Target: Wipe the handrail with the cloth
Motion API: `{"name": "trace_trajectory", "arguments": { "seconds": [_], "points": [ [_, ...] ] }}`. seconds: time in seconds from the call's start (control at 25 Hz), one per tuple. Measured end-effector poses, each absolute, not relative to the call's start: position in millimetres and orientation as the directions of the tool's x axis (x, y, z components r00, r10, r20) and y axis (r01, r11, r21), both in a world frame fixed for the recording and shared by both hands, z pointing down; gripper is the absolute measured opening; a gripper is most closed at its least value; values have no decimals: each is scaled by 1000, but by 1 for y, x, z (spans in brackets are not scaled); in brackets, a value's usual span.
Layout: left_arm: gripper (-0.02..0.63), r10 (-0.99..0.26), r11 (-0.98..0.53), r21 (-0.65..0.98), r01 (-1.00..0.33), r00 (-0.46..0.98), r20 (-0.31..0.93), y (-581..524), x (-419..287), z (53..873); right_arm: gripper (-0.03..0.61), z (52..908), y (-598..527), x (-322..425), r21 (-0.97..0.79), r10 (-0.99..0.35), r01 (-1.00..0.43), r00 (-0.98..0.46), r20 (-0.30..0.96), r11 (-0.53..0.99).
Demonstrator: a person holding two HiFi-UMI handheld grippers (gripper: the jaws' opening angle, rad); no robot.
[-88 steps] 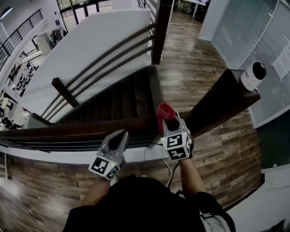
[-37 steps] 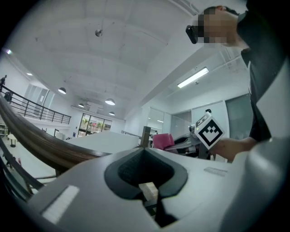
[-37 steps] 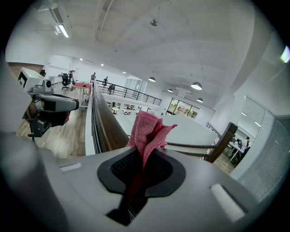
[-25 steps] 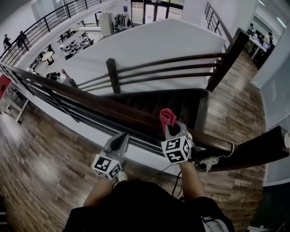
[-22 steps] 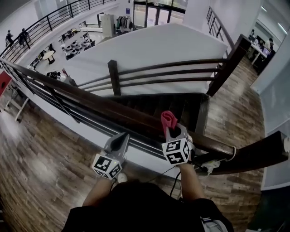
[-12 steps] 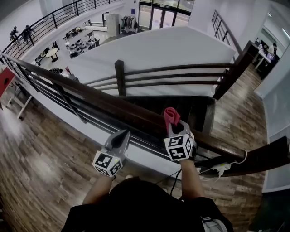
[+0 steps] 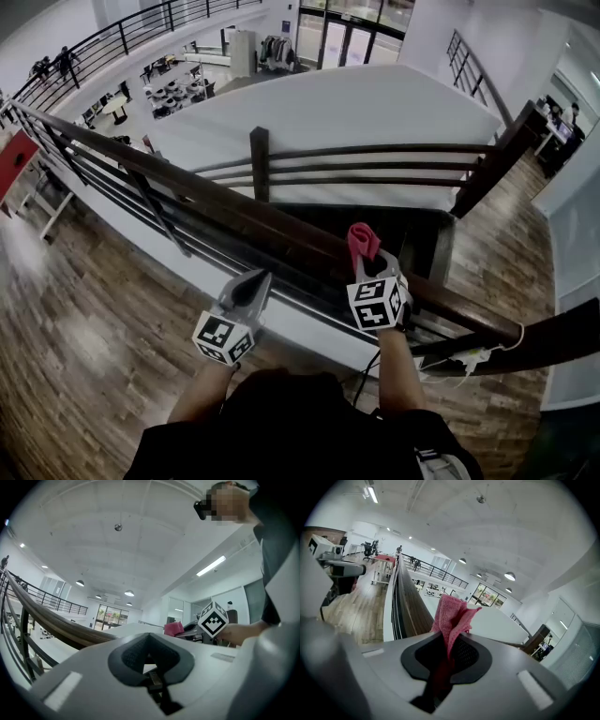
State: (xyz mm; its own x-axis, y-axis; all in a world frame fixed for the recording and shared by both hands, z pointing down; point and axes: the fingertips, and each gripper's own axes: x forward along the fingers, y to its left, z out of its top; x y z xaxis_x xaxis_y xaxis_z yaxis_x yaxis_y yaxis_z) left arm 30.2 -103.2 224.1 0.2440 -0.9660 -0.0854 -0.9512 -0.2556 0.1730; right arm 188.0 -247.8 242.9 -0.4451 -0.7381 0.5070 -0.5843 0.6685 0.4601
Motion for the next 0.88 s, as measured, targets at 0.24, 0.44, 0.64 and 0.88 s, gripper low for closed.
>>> {"name": "trace_trajectory", "arguments": {
  "seconds": [0.24, 0.44, 0.64, 0.88],
  "points": [
    [0, -981, -180, 183, -966, 164, -100, -87, -1, 223, 40, 247, -248, 151, 476, -707, -525, -476, 523, 705],
    [0, -987, -138, 177, -974, 122, -102, -75, -18, 217, 40, 246, -240, 121, 475, -678, -484, -506, 533, 735],
    [0, -990, -115, 203, -972, 95, -104, -70, -28, 214, 40, 243, -242, 98, 480, -664, -459, -524, 534, 748],
    [0, -994, -85, 215, -973, 66, -92, -73, -43, 223, 40, 244, -247, 81, 491, -657, -438, -534, 532, 753]
  ]
}}
